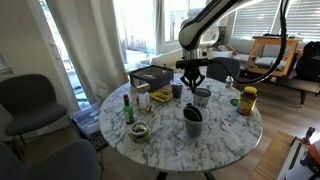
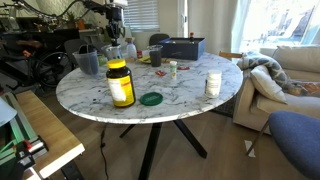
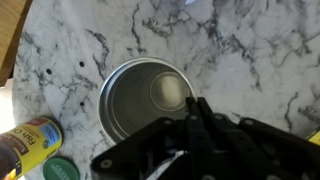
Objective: Move the silver cup to the left.
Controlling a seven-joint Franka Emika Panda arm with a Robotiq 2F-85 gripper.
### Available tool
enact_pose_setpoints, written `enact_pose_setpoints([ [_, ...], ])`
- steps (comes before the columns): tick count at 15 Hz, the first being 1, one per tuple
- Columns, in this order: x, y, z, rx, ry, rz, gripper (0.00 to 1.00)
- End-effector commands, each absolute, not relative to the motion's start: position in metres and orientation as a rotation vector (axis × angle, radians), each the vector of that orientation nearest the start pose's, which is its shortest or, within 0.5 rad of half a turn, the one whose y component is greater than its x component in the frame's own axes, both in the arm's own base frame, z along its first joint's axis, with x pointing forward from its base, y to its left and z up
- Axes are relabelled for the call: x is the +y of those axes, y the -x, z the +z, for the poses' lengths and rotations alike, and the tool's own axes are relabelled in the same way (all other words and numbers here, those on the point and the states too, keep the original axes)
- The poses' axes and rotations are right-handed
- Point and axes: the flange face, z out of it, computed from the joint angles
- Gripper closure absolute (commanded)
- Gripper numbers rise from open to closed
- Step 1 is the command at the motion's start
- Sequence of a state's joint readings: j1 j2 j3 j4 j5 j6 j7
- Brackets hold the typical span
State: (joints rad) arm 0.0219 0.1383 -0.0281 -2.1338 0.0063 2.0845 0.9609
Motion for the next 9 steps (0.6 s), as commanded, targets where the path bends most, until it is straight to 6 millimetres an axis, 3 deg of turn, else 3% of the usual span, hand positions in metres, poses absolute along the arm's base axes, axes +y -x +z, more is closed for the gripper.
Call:
enact_pose_setpoints([
  [1,-0.001,-0.530,0.322,1.371,2.838,0.423,0.99],
  [5,-0.018,-0.528,0.315,1.320,2.807,0.532,0.99],
  [9,-0.030,-0.532,0.310,1.468,2.809,0.460,0.99],
])
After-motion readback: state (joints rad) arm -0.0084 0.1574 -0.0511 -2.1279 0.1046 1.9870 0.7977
